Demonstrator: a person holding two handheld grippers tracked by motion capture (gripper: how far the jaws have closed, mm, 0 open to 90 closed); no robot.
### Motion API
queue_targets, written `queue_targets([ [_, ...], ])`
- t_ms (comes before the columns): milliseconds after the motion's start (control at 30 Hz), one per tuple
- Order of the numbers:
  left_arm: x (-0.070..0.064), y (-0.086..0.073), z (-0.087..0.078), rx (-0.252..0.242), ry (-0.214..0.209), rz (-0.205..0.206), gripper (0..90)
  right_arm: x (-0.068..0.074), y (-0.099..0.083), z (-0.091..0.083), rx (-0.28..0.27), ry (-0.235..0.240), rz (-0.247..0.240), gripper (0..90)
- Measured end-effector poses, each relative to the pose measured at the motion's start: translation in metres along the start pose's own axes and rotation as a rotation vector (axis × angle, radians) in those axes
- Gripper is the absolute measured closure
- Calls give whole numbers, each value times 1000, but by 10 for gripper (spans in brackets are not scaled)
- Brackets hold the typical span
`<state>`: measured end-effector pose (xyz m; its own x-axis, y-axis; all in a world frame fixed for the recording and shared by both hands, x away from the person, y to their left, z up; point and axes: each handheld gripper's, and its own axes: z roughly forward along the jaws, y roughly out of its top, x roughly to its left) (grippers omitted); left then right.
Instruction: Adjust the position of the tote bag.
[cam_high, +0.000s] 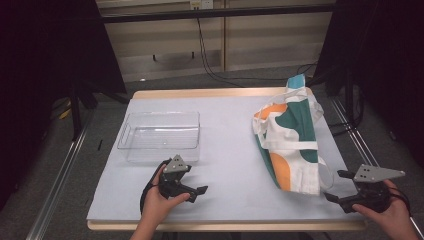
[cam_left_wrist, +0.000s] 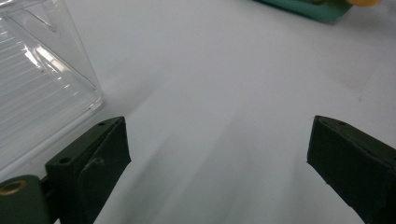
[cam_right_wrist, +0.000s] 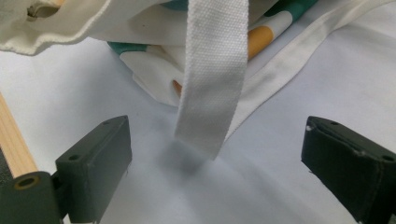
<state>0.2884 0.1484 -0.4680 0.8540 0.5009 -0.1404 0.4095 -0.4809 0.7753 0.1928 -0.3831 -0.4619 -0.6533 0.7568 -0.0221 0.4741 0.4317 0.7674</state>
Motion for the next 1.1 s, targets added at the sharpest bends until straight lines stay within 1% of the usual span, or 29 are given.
queue_targets([
  [67,0,0,0,-2,5,0,57,-1,0,0,-3,4,-2,99],
  [133,0,0,-1,-1,6,1,57,-1,-1,-1,-6,-10,6,101],
  [167,0,0,-1,-1,8,2,57,-3,-2,-4,-13,-5,12,127],
  [267,0,0,0,-4,5,-5,57,-4,-3,-4,-16,-8,24,138],
  [300,0,0,1,-4,-1,-8,57,-5,-4,-4,-11,-10,27,150],
  [333,0,1,1,1,2,-1,57,-5,-4,-4,-7,-11,23,167],
  [367,-1,1,2,2,3,-2,57,-6,-4,-2,-6,0,13,213],
  [433,-2,1,3,-5,-5,-6,57,-6,-4,0,-6,7,16,222],
  [467,-2,1,2,6,-4,4,57,-6,-4,1,1,6,19,223],
  [533,-2,1,3,6,-6,1,57,-5,-2,6,3,22,13,250],
  [667,-2,1,4,6,-12,0,57,-1,6,18,4,46,2,250],
  [700,-2,1,4,7,-10,-2,58,1,11,25,7,57,-4,246],
  [733,-2,1,4,6,-10,-3,58,1,11,25,7,57,-4,246],
  [767,-3,1,5,5,-9,-7,58,3,13,28,11,64,-11,255],
  [800,-3,1,5,3,-7,-5,58,7,18,36,21,80,-26,270],
  [833,-3,1,5,4,-9,-3,59,9,19,40,25,88,-35,284],
  [900,-3,1,6,4,-13,-4,60,11,20,43,28,94,-44,291],
  [933,-3,0,7,10,-20,-7,64,15,22,49,31,91,-64,284],
  [967,-3,0,7,10,-20,-7,68,15,22,51,27,83,-69,308],
  [1000,-3,0,7,8,-22,-11,68,15,22,51,27,83,-69,308],
  [1033,-3,0,7,8,-22,-11,68,15,22,52,24,72,-56,335],
  [1067,-3,0,7,6,-25,-11,72,14,21,52,20,72,-52,354],
  [1100,-3,1,8,3,-37,-13,78,14,20,53,22,66,-63,390],
])
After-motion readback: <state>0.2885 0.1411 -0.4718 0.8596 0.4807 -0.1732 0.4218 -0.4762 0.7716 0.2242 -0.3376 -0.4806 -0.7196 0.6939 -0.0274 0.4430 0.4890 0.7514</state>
